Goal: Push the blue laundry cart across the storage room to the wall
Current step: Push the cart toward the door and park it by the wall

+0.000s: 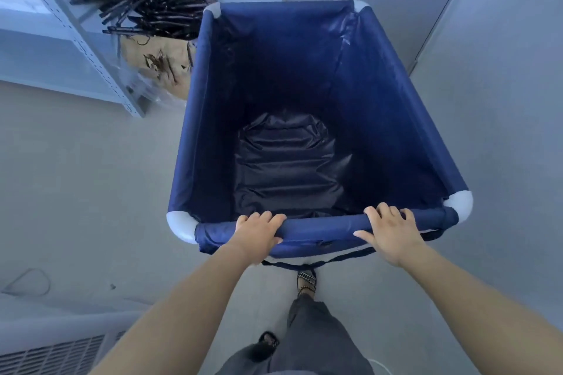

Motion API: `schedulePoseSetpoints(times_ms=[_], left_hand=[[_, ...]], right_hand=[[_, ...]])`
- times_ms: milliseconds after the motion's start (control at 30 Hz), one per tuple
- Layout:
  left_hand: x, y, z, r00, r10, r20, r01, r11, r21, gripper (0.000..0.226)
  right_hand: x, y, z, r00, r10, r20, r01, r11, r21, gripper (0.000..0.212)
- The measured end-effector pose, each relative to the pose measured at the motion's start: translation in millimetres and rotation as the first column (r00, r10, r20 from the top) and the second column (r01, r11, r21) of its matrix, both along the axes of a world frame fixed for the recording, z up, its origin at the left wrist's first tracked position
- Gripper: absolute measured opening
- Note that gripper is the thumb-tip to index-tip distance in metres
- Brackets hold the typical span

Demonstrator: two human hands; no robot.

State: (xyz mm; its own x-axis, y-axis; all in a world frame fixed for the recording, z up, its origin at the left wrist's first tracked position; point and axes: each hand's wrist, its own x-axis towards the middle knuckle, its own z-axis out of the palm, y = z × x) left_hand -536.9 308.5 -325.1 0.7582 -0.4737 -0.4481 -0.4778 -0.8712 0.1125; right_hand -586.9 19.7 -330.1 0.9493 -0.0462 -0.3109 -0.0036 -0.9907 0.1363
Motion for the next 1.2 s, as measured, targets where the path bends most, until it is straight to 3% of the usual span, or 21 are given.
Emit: schedulePoseSetpoints(times_ms=[267,567,700,867,967,1100,1200], left_hand=[[-88.4,32.4,-5.7,0.987,-0.010,0.162,0.018,0.999,-0.047,0.049],[-156.9,53.8,-8.9,0.974,-0.014,0.226,-0.001,0.998,0.066,0.050],[-192.5,55.4,-7.0,0.979,0.051,0.199,-0.071,0.993,0.097,0.055],[-223.1,80.7,-4.5,0.992,-0.019,0.123,-0.002,0.985,0.172,0.059],[-243.9,93.2,-0.9,0.999,-0.019,0.050,0.010,0.984,0.176,0.056],[-273.1,114.3,-2.2,0.996,-0.048,0.070,0.037,0.989,0.146,0.053],[-284.6,130.4,0.1,0.996,-0.074,0.054,0.068,0.993,0.098,0.051]], right_hand=[[-100.7,34.8,0.8,0.995,-0.095,-0.022,0.097,0.991,0.092,0.055],[-187.7,71.9,-0.6,0.988,-0.151,0.029,0.144,0.973,0.181,0.055],[-231.1,78.4,0.7,0.987,-0.151,0.055,0.134,0.962,0.238,0.052],[-285.6,99.4,-1.0,0.984,-0.166,0.067,0.140,0.948,0.286,0.053],[-307.4,112.1,0.1,0.987,-0.162,0.013,0.154,0.955,0.253,0.056],[-332.5,124.3,0.1,0.998,-0.049,-0.025,0.052,0.983,0.176,0.061],[-352.2,138.3,0.7,1.000,-0.014,0.024,0.010,0.988,0.155,0.057]])
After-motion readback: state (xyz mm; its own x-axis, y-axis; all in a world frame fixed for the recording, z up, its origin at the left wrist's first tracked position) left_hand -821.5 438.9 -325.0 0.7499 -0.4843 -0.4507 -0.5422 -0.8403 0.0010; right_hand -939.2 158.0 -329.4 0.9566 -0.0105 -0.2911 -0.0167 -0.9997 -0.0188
